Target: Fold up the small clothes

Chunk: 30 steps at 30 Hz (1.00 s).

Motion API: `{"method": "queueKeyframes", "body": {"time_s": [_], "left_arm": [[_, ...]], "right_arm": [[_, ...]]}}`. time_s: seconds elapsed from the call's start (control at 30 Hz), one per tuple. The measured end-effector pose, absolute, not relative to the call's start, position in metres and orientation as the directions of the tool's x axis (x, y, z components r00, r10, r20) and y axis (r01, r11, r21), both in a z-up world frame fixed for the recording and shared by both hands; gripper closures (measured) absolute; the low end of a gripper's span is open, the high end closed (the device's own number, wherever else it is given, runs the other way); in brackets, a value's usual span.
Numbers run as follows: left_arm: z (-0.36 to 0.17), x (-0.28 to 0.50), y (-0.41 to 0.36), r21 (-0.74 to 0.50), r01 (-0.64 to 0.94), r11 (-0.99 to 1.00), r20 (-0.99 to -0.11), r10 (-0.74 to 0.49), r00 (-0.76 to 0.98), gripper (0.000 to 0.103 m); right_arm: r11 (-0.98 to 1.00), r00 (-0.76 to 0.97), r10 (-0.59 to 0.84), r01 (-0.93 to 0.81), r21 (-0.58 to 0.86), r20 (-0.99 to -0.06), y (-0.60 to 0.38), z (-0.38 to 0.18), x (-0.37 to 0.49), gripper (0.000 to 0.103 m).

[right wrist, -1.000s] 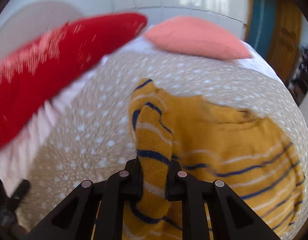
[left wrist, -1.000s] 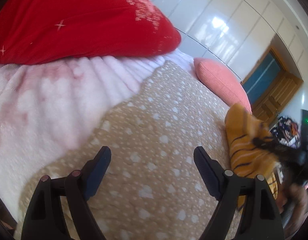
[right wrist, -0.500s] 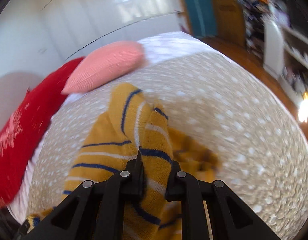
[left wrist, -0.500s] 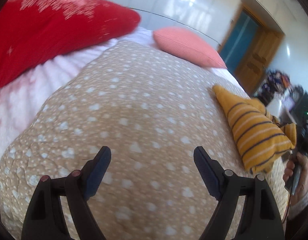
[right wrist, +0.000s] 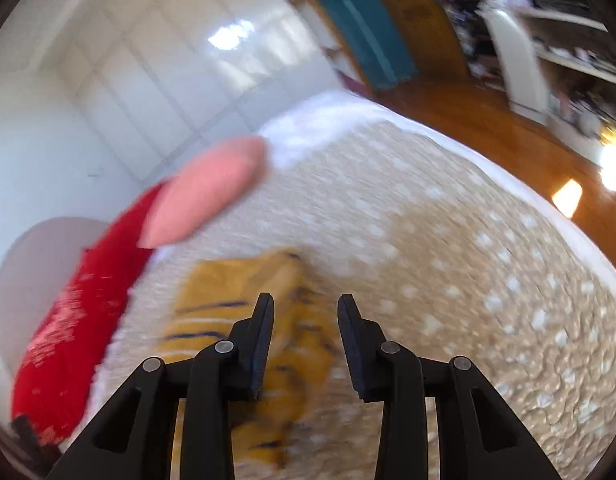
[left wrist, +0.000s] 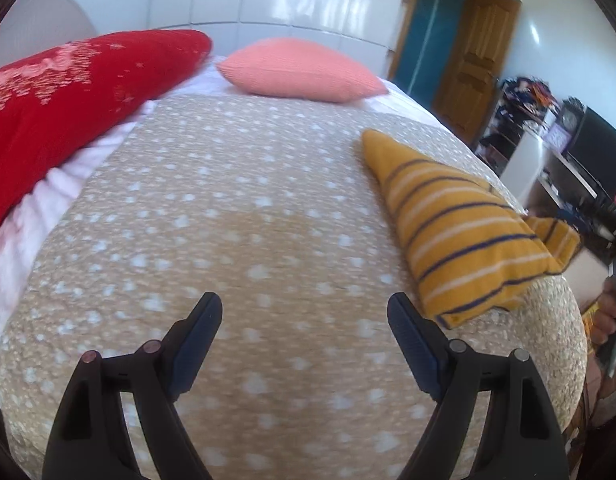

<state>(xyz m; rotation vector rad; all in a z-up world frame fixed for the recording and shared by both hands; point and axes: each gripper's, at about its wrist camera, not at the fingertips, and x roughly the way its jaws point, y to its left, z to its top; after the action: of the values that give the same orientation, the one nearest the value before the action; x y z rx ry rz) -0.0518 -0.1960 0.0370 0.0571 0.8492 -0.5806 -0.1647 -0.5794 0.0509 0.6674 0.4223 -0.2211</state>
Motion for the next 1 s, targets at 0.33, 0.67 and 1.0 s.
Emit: {"method": "queueKeyframes", "body": {"time_s": [0.33, 0.67, 1.0], "left_arm": [[0.052, -0.055, -0.257, -0.215, 0.579, 0.786, -0.72, -0.528, 0.449, 0.016], [0.018, 0.033, -0.326, -0.411, 0.621, 0.667, -0.735, -0.646, 0.208, 0.004], [-0.005, 0.056, -0.337, -0.627, 0.541, 0.561, -0.671, -0.741, -0.009, 0.036]], "right_arm": [[0.726, 0.776, 0.109, 0.364, 0.583, -0.621, -0.556, -0.037, -0.142, 0.066], [0.704, 0.852, 0.01, 0.366, 0.609, -0.524, -0.597, -0.021, -0.152, 0.018], [0.566, 0.841, 0.291, 0.233, 0.79, -0.457, -0.608, -0.048, -0.067, 0.059]]}}
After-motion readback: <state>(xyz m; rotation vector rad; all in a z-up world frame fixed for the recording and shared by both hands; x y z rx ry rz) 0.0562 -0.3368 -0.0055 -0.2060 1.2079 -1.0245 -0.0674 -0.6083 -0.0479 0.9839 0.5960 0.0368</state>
